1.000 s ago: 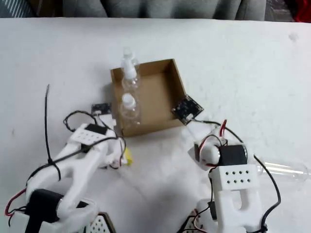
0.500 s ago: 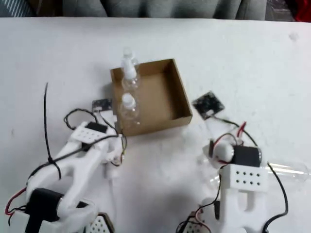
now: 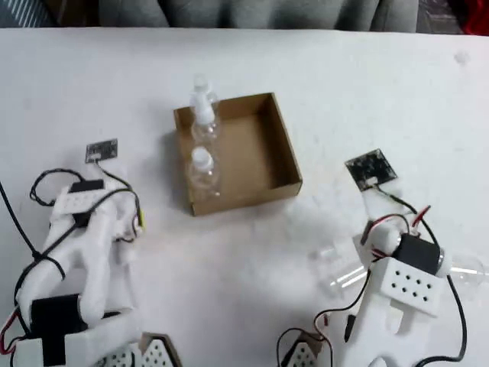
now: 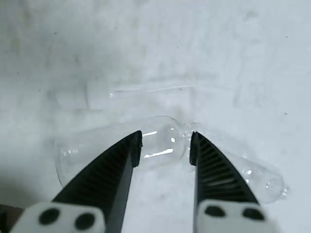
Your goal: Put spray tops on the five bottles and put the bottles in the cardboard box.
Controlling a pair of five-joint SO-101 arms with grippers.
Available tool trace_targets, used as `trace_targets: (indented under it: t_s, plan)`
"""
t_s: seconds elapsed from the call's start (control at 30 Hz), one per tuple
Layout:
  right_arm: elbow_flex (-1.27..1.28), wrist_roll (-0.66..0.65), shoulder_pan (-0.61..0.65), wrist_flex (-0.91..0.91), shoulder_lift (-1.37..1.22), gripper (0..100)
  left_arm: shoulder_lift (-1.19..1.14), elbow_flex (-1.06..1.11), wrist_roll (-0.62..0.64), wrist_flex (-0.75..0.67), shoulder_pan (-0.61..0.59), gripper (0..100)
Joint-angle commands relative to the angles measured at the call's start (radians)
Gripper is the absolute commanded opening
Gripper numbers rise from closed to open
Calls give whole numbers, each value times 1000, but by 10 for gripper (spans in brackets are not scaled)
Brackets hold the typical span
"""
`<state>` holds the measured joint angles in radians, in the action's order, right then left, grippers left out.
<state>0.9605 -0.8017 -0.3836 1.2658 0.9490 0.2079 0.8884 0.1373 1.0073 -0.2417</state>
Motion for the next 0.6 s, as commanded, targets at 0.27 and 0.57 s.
trace_targets:
  t_s: [0.27,0.57]
  plan:
    - [-20,-61,-79,-13,8,123,1,-91,-12,87,-25,405]
    - [158,-63,-125,-197,7,122,1,-158,-23,282,-27,286]
